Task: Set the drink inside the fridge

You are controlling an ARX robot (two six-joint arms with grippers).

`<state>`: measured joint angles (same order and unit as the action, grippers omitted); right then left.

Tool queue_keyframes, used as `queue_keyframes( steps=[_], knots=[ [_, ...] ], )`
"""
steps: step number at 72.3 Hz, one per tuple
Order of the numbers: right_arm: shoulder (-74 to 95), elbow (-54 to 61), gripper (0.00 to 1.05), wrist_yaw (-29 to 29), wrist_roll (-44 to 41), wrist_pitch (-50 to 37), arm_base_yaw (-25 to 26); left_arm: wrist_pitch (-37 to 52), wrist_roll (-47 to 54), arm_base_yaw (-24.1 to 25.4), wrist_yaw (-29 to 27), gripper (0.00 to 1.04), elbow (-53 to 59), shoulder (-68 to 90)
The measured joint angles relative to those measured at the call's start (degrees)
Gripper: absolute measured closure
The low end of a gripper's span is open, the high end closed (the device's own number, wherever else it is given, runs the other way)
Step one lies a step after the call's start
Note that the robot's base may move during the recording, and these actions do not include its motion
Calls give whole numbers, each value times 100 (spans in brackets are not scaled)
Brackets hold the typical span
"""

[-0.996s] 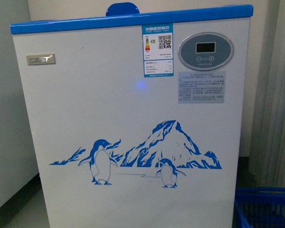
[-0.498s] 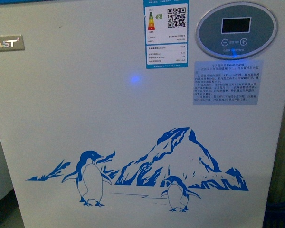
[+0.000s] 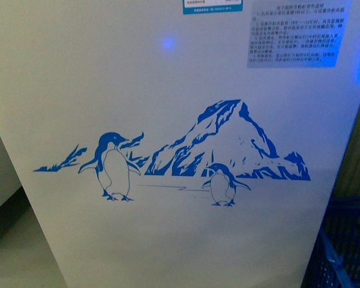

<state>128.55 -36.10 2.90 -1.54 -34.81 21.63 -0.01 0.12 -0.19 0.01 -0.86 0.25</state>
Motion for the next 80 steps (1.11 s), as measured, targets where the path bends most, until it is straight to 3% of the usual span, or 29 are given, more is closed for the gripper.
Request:
queue_keyframes(
  steps=[24,73,80],
  knots=[
    [2592,-2437,8,-249,251,608,-302,0,0,0,0,8,0,0],
    [4216,-5084,8,-396,468,2194,-616,0,0,0,0,8,0,0],
    [4308,-5263,20,-461,444,2406,-638,0,0,0,0,8,0,0]
  ],
)
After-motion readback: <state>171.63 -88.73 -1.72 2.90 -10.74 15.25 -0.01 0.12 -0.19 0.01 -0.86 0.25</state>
